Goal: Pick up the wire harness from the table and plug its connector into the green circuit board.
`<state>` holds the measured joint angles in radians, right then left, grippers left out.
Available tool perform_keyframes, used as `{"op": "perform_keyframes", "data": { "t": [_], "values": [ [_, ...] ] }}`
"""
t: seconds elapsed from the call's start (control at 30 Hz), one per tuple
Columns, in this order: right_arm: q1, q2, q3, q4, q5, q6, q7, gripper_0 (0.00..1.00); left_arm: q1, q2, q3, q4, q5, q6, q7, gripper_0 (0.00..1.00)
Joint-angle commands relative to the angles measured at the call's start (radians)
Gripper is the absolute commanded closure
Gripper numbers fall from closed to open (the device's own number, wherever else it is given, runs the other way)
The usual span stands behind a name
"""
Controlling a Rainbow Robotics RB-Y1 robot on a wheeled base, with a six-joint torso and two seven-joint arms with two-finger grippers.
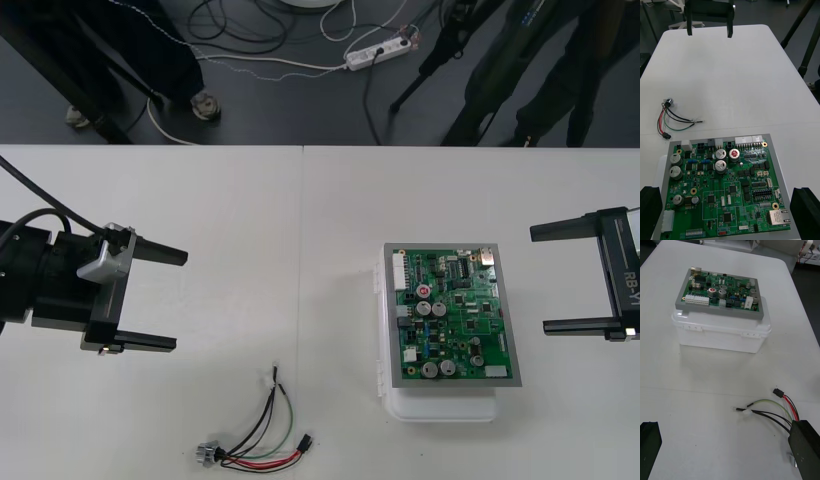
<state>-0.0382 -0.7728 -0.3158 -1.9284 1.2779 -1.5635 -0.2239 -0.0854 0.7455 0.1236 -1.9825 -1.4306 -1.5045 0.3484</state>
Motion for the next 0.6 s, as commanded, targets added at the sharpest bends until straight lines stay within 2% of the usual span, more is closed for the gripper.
{"op": "perform_keyframes", "data": {
  "t": [0.03,0.5,0.53,0.6],
  "values": [
    [0.014,-0.026,-0.026,0.0,-0.015,-0.007,0.003,0.0,0.015,-0.012,0.013,-0.032,-0.001,0.035,-0.057,0.0],
    [0.014,-0.026,-0.026,0.0,-0.015,-0.007,0.003,0.0,0.015,-0.012,0.013,-0.032,-0.001,0.035,-0.057,0.0],
    [0.047,-0.002,-0.006,0.022,-0.002,-0.007,0.005,0.0,0.015,-0.012,0.013,-0.032,-0.001,0.035,-0.057,0.0],
    [0.052,0.003,0.0,0.025,0.001,-0.007,0.005,0.0,0.015,-0.012,0.013,-0.032,-0.001,0.035,-0.057,0.0]
  ]
}}
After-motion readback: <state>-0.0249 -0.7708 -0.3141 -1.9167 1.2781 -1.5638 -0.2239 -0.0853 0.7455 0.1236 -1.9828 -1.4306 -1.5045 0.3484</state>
